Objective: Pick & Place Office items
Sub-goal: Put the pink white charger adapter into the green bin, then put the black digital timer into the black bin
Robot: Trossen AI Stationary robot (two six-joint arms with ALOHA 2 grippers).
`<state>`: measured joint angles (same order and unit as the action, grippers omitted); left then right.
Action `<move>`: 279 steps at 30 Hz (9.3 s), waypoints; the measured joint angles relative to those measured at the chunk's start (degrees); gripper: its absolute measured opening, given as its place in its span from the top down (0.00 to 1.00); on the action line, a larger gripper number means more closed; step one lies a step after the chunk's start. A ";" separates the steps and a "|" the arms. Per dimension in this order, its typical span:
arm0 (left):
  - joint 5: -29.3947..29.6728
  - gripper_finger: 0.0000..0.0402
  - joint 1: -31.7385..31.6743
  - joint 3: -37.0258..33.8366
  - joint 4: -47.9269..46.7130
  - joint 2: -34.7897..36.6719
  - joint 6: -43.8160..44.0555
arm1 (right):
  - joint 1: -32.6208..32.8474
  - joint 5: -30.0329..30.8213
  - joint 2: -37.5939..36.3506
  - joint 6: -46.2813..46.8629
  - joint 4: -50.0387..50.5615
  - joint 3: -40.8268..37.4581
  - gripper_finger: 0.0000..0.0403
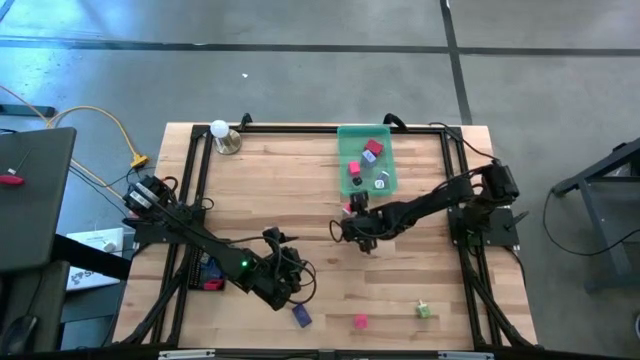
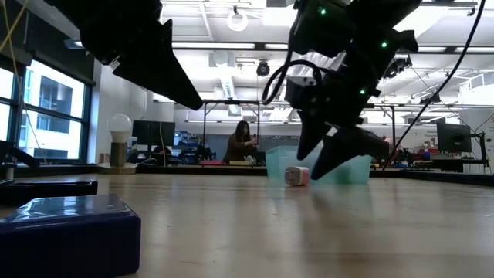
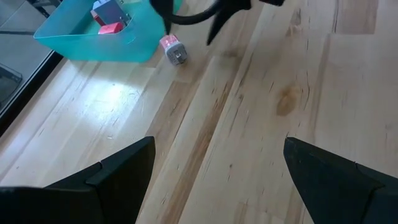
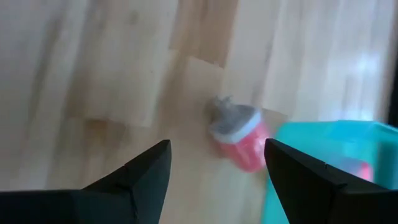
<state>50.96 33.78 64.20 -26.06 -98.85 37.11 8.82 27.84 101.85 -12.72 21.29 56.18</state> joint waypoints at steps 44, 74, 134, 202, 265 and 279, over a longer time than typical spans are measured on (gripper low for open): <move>0.11 0.14 -0.68 0.00 -0.27 0.01 -0.70 | -7.02 -8.44 2.55 -5.66 -2.29 0.13 0.48; -0.01 0.14 -0.68 -0.65 -0.52 0.00 -0.68 | -4.50 -8.59 2.44 -2.02 -1.45 0.01 0.71; -0.46 0.14 -1.27 -0.68 -0.27 0.00 0.04 | -7.69 10.86 -19.37 17.23 40.52 15.61 0.71; -1.68 0.14 -1.25 -0.81 -0.47 -0.54 -0.20 | -38.45 -23.89 2.50 8.20 19.81 15.52 0.67; -2.54 0.14 -1.42 -1.53 -0.48 -0.70 0.19 | -29.07 -8.11 -12.51 7.12 18.59 15.50 0.27; -12.77 0.14 -0.94 -1.42 -3.85 5.15 -3.97 | -5.25 -5.68 -31.43 24.83 20.33 9.43 0.28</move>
<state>38.19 32.84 62.78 -29.91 -93.70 33.13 3.58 22.15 70.43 12.11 41.62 65.62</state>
